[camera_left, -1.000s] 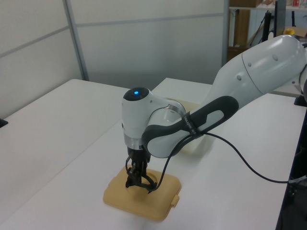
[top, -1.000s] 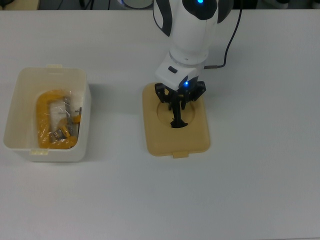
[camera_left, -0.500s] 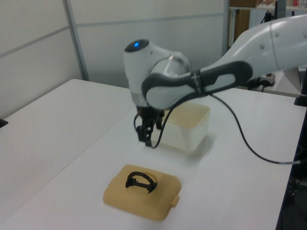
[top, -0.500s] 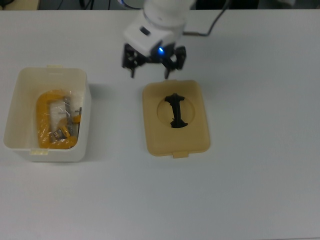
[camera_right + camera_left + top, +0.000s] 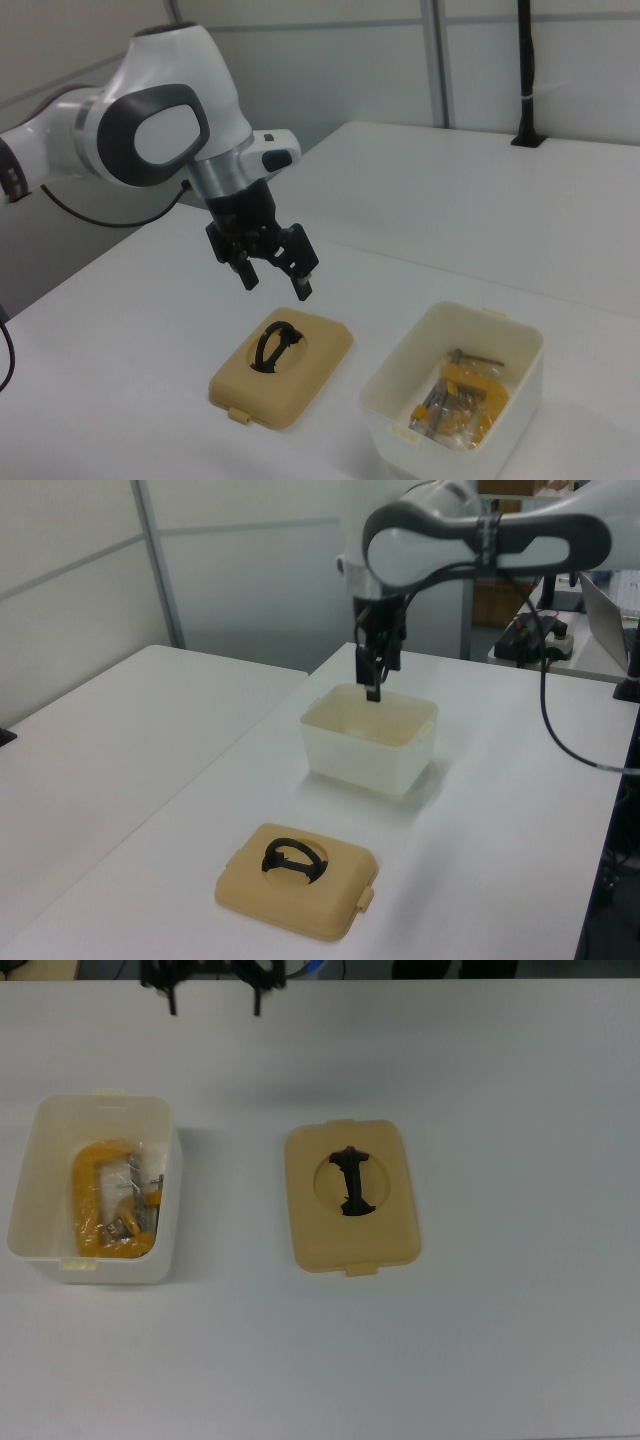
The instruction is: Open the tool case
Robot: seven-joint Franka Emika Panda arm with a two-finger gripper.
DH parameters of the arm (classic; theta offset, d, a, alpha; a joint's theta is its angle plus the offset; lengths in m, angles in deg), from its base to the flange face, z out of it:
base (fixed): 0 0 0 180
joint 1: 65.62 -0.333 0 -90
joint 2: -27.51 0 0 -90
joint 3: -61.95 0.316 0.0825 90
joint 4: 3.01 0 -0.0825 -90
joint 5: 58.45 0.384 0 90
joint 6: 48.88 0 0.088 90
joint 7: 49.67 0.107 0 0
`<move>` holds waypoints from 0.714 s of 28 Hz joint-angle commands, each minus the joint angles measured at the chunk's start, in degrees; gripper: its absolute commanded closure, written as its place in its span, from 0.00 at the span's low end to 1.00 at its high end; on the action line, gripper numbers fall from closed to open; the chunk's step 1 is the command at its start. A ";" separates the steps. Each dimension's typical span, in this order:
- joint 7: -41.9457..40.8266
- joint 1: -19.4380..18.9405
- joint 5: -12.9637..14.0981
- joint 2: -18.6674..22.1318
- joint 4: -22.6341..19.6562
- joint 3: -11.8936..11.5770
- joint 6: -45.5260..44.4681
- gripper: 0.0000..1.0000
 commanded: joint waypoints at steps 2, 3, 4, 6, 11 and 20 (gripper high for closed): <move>-0.43 -0.11 1.54 1.85 -1.43 -1.61 -0.72 0.00; -0.07 0.06 1.54 1.76 -1.43 -1.61 -0.64 0.00; 0.28 0.15 1.54 1.76 -1.43 -1.61 -0.64 0.00; 0.81 0.77 1.63 1.85 -1.43 -1.61 -0.64 0.00; 1.25 1.65 1.72 1.67 -1.25 -1.52 -0.72 0.00; 0.02 3.84 1.72 0.36 -1.08 -1.79 -0.29 0.00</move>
